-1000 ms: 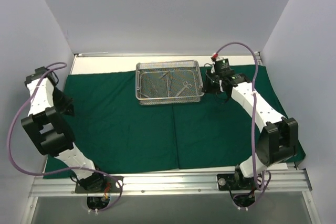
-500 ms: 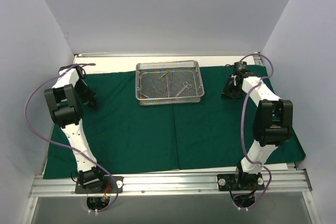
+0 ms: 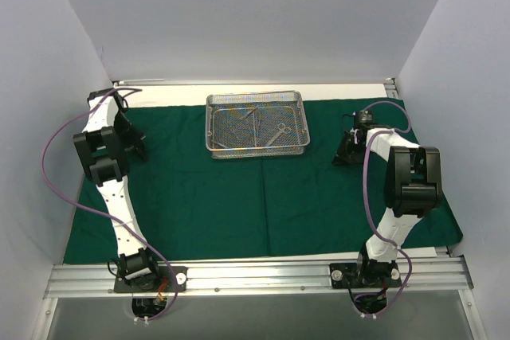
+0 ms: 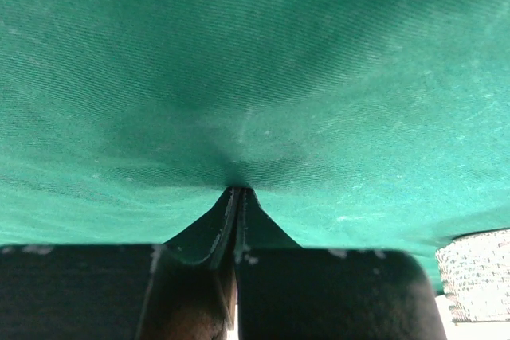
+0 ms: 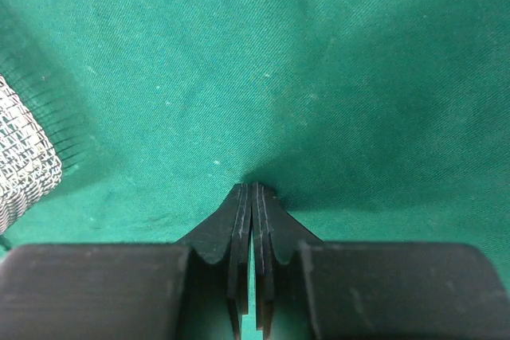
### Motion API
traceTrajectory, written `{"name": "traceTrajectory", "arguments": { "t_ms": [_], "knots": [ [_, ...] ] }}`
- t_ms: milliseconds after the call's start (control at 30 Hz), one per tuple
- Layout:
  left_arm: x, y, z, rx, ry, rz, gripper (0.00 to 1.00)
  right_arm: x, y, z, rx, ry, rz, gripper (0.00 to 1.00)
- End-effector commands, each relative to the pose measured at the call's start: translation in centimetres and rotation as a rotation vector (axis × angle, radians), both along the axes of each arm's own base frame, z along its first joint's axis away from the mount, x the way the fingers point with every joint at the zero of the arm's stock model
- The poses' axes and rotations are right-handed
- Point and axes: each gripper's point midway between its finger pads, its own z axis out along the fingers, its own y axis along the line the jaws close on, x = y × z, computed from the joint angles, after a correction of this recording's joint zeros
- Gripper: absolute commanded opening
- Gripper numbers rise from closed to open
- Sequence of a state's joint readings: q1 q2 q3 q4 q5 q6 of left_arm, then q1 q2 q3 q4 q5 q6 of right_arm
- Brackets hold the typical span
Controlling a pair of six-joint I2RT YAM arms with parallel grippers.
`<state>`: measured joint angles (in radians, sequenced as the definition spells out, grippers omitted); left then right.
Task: Open and lay out the surgical kit
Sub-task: Smooth out the surgical kit at the center of the board.
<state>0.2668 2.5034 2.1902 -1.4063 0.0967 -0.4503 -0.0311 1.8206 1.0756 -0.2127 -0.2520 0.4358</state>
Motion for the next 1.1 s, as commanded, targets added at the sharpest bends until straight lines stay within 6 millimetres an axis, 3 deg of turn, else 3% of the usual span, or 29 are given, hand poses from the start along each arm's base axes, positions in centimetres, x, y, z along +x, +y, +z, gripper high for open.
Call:
{"name": "traceTrajectory", "arguments": {
  "t_ms": [0,167,367,467,633,767,933,1067],
  "knots": [
    [1.0,2.1,-3.8,0.041,-0.018,0.008,0.02,-3.1,-0.2,-2.7,-0.010,0.118,-0.018,0.00],
    [0.0,5.0,-3.9,0.040,-0.032,0.078,0.02,-3.8,0.3,-3.3,0.023,0.149,-0.038,0.00],
    [0.2,5.2,-3.7,0.026,-0.056,0.050,0.02,-5.5,-2.9,-3.3,-0.088,0.191,-0.083,0.00],
    [0.8,4.8,-3.5,0.020,-0.083,0.037,0.02,-6.2,-3.2,-3.1,-0.111,0.195,-0.070,0.00],
    [1.5,5.2,-3.8,0.032,-0.083,0.023,0.03,-6.4,-0.8,-3.1,-0.030,0.185,-0.050,0.01],
    [2.0,5.4,-3.9,0.032,-0.086,0.017,0.03,-8.0,0.8,-3.6,0.047,0.210,-0.090,0.00],
    [2.1,5.2,-3.9,0.016,-0.091,0.020,0.03,-10.3,1.1,-4.6,0.061,0.258,-0.106,0.00],
    [2.1,5.1,-3.8,0.010,-0.100,0.023,0.03,-10.1,1.1,-4.7,0.061,0.239,-0.104,0.00]
  ]
}}
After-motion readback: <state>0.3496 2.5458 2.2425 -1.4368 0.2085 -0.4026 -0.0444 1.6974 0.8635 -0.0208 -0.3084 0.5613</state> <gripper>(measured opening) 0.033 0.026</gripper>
